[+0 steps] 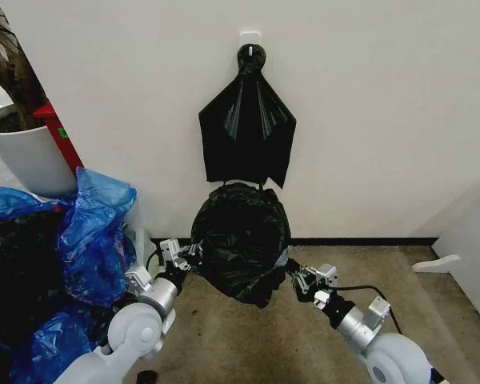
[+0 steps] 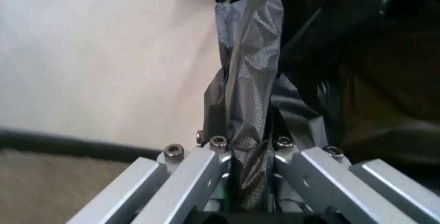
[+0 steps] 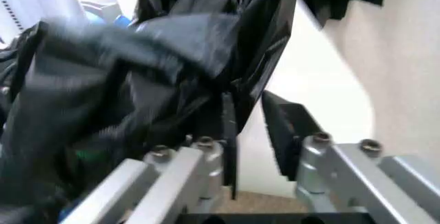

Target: Place the garbage bag over the trash bin.

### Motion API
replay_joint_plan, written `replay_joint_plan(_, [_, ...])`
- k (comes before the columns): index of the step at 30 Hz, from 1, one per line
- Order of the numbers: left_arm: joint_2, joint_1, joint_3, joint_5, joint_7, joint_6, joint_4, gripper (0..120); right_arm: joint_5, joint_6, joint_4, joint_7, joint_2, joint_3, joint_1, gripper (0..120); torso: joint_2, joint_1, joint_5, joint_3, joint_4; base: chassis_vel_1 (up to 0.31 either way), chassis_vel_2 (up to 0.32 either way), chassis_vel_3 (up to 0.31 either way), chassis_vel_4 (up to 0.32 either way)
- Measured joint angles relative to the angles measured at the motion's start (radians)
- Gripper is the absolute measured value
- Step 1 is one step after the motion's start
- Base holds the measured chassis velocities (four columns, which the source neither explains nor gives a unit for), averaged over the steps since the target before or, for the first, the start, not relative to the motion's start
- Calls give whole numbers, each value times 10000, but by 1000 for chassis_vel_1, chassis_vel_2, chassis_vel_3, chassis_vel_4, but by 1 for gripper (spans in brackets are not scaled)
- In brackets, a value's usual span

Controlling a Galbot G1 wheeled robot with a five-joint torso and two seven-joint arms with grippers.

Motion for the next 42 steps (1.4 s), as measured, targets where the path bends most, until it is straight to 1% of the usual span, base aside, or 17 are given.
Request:
replay_joint_plan(2, [-38,-23,64,649,-35,-226,93,1,-110,-122,181,268,-83,186,-118,25,0,0,-2,0,5,0,0,0,0])
replay_joint_plan(3, [-38,-23,64,649,-35,-226,93,1,-110,-122,181,268,-83,186,-118,25,0,0,-2,0,5,0,0,0,0])
replay_joint_plan(6, [-64,-147,128,1031,-316,-350,147,1,-140,-164,408,415,-52,646,-543,36,0,0,-1,0,-6,0,0,0,0])
replay_joint_plan(10, [-62,-183,109,1062,-550,-367,187,1,-173,85,414,210,17,1140,-926,54,0,0,-1,0,0,0,0,0,0])
replay_joint_plan(11, [-62,-183,109,1062,-550,-367,187,1,-173,85,414,210,17,1140,-926,54,0,0,-1,0,0,0,0,0,0])
replay_joint_plan(16, [-93,-192,122,1083,-905,-519,227,1,-10,232,712,284,61,1667,-1276,74,0,0,0,0,-3,0,0,0,0])
replay_joint_plan(17, [-107,-203,145,1090,-1006,-544,227,1,58,148,1000,665,70,1672,-1338,79,0,0,0,0,-3,0,0,0,0])
replay_joint_plan(18, [-107,-203,145,1090,-1006,-544,227,1,58,148,1000,665,70,1672,-1338,79,0,0,0,0,-3,0,0,0,0])
replay_joint_plan(20, [-125,-214,191,1131,-1124,-588,222,1,314,-93,1590,1514,108,1472,-1382,86,0,0,-3,0,-1,0,0,0,0])
replay_joint_plan(23, [-183,-249,326,1272,-1393,-680,159,1,1943,-1152,3042,3886,374,704,-1411,98,0,0,-4,0,0,0,0,0,0])
replay_joint_plan(25, [-226,-274,410,1320,-1475,-706,80,1,3499,-1875,3748,5722,632,40,-1314,100,0,0,-6,-1,-5,0,0,0,0])
replay_joint_plan(26, [-226,-274,410,1320,-1475,-706,80,1,3499,-1875,3748,5722,632,40,-1314,100,0,0,-6,-1,-5,0,0,0,0])
replay_joint_plan(29, [-261,-316,497,1409,-1526,-707,-8,1,5715,-2452,3966,8045,1014,-779,-726,100,0,0,-1,0,-3,0,0,0,0])
replay_joint_plan(31, [-278,-353,537,1454,-1553,-708,-60,1,6516,-2574,3971,9088,1156,-1093,-291,100,0,0,-2,1,-1,0,0,0,0])
replay_joint_plan(34, [-281,-397,564,1458,-1591,-706,-117,1,6741,-2590,3971,9789,1223,-1324,69,100,0,0,-2,2,1,0,0,0,0])
replay_joint_plan(36, [-271,-427,570,1458,-1611,-699,-154,1,6662,-2621,3971,9876,1235,-1358,136,100,0,0,-2,1,0,0,0,0,0])
replay_joint_plan(42, [-204,-451,541,1405,-1626,-663,-204,1,5906,-2607,3941,9503,1267,-1382,-19,82,0,0,-3,1,-1,0,0,0,0])
